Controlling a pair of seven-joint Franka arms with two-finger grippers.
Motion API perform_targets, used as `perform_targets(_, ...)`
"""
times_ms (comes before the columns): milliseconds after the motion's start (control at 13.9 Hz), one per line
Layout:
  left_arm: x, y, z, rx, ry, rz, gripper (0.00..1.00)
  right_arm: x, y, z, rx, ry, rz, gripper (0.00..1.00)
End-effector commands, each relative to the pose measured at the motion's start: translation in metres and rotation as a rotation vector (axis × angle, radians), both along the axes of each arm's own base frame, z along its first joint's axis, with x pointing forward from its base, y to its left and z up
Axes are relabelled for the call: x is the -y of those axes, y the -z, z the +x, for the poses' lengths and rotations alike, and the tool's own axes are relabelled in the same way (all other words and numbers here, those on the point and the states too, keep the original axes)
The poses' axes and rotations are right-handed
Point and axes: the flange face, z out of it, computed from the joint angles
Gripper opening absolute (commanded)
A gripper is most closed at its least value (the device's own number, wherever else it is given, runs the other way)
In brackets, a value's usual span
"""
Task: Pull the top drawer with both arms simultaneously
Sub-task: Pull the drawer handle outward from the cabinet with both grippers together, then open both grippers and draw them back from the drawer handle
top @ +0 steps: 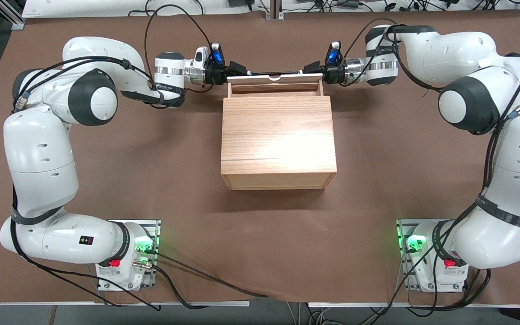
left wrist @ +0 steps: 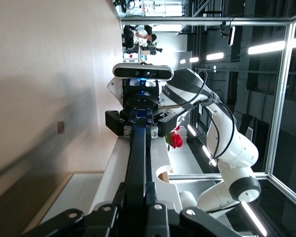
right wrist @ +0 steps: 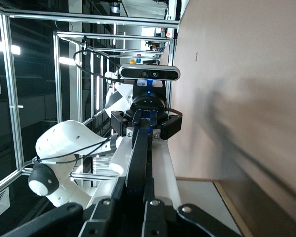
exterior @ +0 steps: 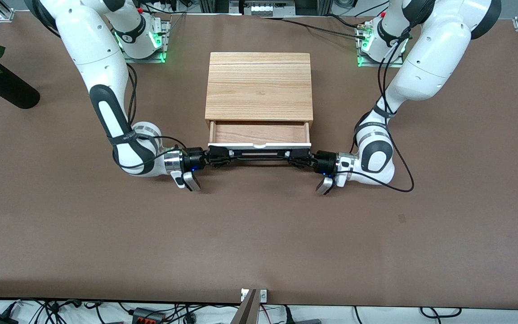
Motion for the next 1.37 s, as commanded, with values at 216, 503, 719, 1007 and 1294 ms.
perform_targets(216, -0.018, -0.010, 0.038, 0.029, -0.072, -0.023, 0.12, 0.001, 0.018, 0.016, 0.013, 0.029, -0.037, 0.18)
perform_targets(503, -0.017, -0.010, 0.038, 0.030, -0.071, -0.024, 0.37, 0.003, 0.027, 0.013, 0.005, 0.028, -0.040, 0.22)
perform_targets(719, -0.017, -0.008, 0.037, 0.027, -0.071, -0.023, 0.56, 0.003, 0.028, 0.011, -0.026, 0.032, -0.038, 1.00)
perform_targets(1007, -0.018, -0.008, 0.037, 0.038, -0.071, -0.022, 0.68, 0.007, 0.028, 0.013, -0.033, 0.046, -0.031, 1.00)
perform_targets(1294, -0.037, -0.013, 0.049, 0.063, -0.102, 0.021, 0.68, 0.015, 0.012, 0.022, -0.014, 0.059, -0.019, 1.00)
